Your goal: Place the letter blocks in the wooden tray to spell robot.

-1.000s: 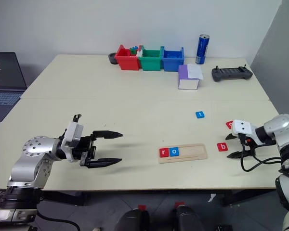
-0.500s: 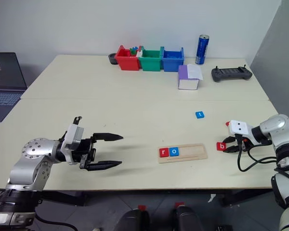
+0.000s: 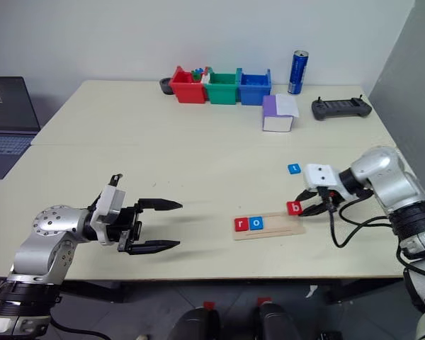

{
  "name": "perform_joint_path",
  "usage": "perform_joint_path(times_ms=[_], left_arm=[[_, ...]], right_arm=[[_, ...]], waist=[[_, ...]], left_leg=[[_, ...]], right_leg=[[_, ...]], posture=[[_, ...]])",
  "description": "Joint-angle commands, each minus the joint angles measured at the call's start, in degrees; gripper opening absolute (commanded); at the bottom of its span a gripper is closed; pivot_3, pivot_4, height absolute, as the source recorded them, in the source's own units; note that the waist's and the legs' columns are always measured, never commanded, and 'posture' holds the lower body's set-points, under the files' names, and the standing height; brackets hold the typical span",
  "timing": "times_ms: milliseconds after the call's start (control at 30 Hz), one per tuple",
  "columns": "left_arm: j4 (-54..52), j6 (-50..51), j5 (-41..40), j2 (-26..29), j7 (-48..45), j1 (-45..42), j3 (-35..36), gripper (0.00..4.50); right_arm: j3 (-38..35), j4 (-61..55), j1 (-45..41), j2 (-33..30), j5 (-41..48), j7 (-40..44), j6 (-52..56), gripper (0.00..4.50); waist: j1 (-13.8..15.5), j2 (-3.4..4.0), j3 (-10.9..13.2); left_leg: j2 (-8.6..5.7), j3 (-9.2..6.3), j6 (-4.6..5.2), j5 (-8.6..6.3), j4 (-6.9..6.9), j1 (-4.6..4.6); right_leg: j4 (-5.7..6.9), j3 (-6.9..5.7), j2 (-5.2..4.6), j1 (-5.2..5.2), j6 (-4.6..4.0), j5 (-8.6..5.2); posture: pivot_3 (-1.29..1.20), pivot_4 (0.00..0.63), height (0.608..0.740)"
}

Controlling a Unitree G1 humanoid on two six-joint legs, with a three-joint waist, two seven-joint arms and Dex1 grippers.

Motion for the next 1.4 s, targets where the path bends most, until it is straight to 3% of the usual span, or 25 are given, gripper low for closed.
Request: perform_joint_path(times_ms=[33,667,1400], left_arm=[[-1.45,0.02,-0.18,0.49,0.09,-0.92,-0.4,4.5],[-1.13,-0.51,0.13,-0.13,0.65,-1.15,-1.01,4.5],[2.12,-2.46,-0.13,-0.54,-0.49,-1.55,-0.34,4.5]], right_arm=[[1.05,-2.95,0.07,1.49,-2.01,1.79,2.9,1.46],[2.43,2.39,-1.93,10.43,-11.73,-2.92,-0.17,1.46],[2.76,-2.84,-2.82,12.55,-15.3,-2.66,4.74,1.46]], waist=[[0.02,0.0,0.0],[-0.06,0.0,0.0],[-0.18,-0.01,-0.01]], left_leg=[[0.0,0.0,0.0,0.0,0.0,0.0],[-0.02,0.01,0.0,0.0,0.01,-0.02],[0.01,0.01,-0.01,0.0,0.0,-0.01]], right_leg=[[-0.01,0.0,0.0,0.0,0.0,0.0],[0.0,0.01,0.0,-0.02,0.0,0.0],[0.03,0.0,0.01,-0.03,-0.01,0.0]], posture=[[0.0,0.15,0.74],[0.0,0.15,0.74],[0.0,0.15,0.74]])
